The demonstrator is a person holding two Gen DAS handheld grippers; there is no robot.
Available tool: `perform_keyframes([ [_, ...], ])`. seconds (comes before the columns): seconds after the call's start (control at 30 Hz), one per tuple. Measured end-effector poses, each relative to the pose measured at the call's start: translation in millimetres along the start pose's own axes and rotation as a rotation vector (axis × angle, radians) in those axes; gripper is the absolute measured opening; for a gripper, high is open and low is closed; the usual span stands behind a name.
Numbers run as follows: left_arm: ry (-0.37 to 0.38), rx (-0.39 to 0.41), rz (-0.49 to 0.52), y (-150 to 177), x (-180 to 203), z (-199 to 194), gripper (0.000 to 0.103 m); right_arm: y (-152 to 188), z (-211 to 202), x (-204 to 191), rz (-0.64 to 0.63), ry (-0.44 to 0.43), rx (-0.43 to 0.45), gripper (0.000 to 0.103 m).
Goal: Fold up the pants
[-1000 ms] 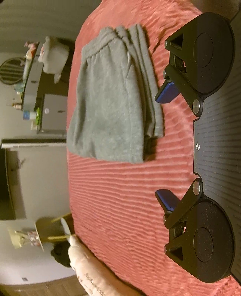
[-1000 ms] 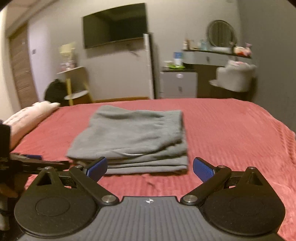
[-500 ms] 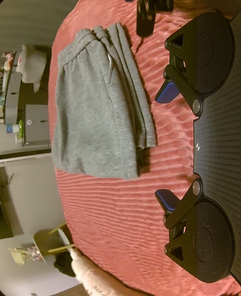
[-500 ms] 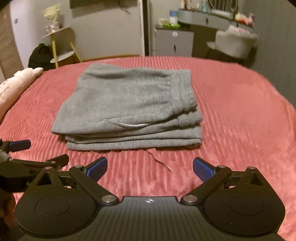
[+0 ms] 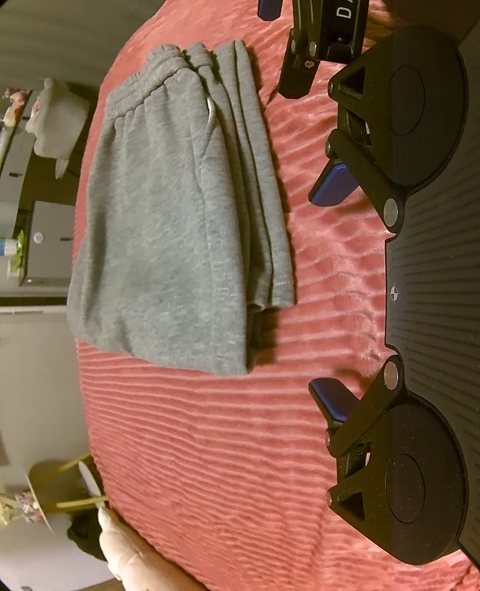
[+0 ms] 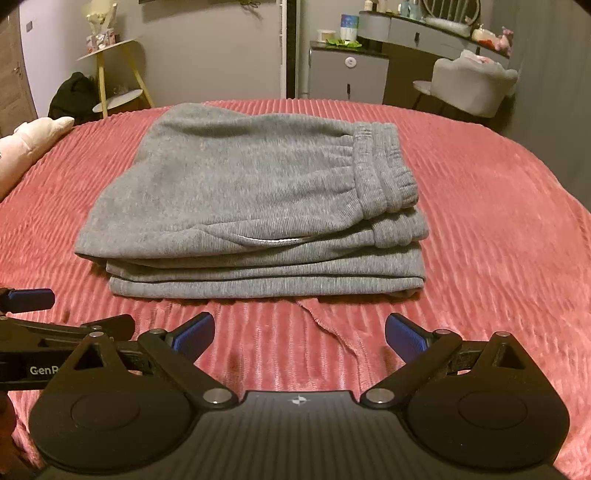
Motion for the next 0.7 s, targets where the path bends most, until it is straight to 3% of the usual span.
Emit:
perform_keyframes([
  [0.7,0.021,-0.015,-0.03,3.5,0.0,-0.7,0.103,1.4,-3.4,0.5,0.011,-0.004,-0.003,0.099],
])
Point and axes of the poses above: each gripper's, at about its wrist camera, not at the fingertips, and z roughly the way its jaws point, x to its right, y to its underside, the point moved 8 cm from there along z, roughly the way its jaws point, and after that the axes turned 13 degrees about z, right-handed, at the moved point
